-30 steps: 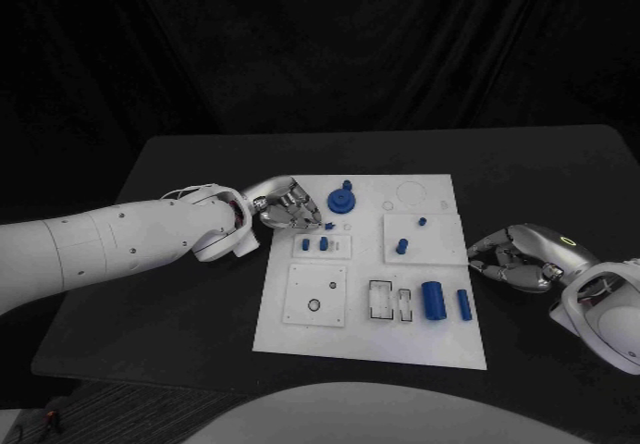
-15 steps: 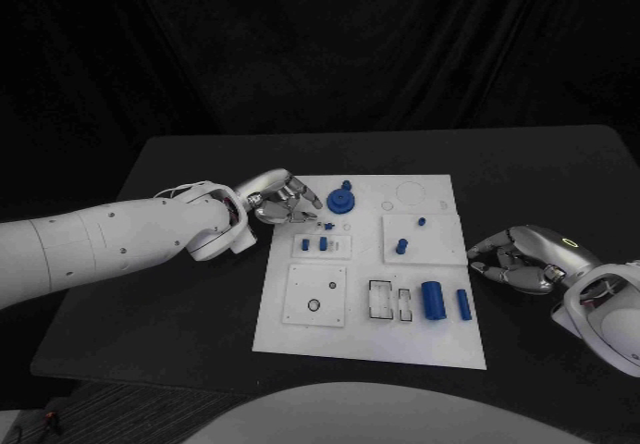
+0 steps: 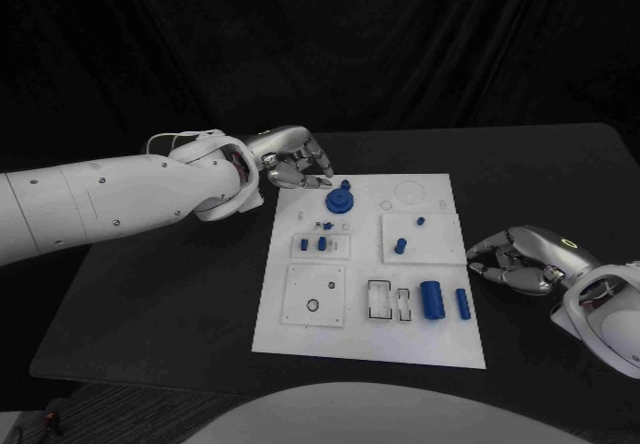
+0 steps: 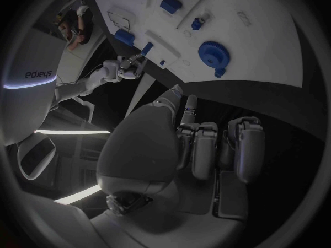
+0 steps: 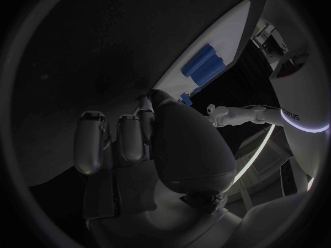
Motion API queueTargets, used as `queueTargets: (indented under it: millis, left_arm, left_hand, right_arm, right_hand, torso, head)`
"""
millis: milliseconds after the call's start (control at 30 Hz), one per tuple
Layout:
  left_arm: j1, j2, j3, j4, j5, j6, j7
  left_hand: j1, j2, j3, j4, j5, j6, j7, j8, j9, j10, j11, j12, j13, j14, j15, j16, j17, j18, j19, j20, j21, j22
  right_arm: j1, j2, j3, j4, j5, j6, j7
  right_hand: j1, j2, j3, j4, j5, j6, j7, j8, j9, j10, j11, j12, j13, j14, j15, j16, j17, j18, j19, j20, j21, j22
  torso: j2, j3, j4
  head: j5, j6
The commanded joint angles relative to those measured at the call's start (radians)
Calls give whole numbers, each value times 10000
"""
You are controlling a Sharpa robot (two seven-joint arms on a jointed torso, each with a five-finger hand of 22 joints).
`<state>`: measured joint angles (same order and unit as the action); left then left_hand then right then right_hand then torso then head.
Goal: Assemble the parts on the task board
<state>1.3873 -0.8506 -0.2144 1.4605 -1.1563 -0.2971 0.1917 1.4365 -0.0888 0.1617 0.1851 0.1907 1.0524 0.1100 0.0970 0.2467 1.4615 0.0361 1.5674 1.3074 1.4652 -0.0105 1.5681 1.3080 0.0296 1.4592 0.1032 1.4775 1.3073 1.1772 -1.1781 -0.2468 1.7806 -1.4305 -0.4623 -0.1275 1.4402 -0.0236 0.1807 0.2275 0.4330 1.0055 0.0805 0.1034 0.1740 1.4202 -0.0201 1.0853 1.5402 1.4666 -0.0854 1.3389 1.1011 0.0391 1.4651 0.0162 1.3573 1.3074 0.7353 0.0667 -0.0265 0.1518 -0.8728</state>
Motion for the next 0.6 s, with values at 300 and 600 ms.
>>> queueTargets:
  millis: [300,600]
  left_arm:
    - [143,558,-5,133,-2322,2370,-3111]
    - [150,723,-4,404,-3400,2679,-3617]
  left_hand:
    - [-232,-85,-152,-54,71,378,-94,180,151,1093,-37,34,2634,1056,-48,27,2628,-104,569,-49,277,2381]
    - [-677,-135,-428,7,-464,574,-261,482,724,1093,-195,34,2634,1056,-205,27,2628,-126,656,-202,349,2408]
  right_arm:
    - [-18,2,-4,93,-18,-163,-71]
    - [-19,-142,-3,261,-18,-495,-33]
  right_hand:
    - [57,8,28,31,20,12,-4,6,-15,101,-64,161,-4300,308,-38,-46,-29,80,230,67,31,2012]
    - [-162,2,-61,195,-229,-75,-14,-55,-33,269,-78,390,-4110,323,-44,-30,-14,72,257,65,68,2023]
  torso:
    - [37,-31,18]
    - [23,-22,44]
  head:
    - [-55,2]
    - [-40,2]
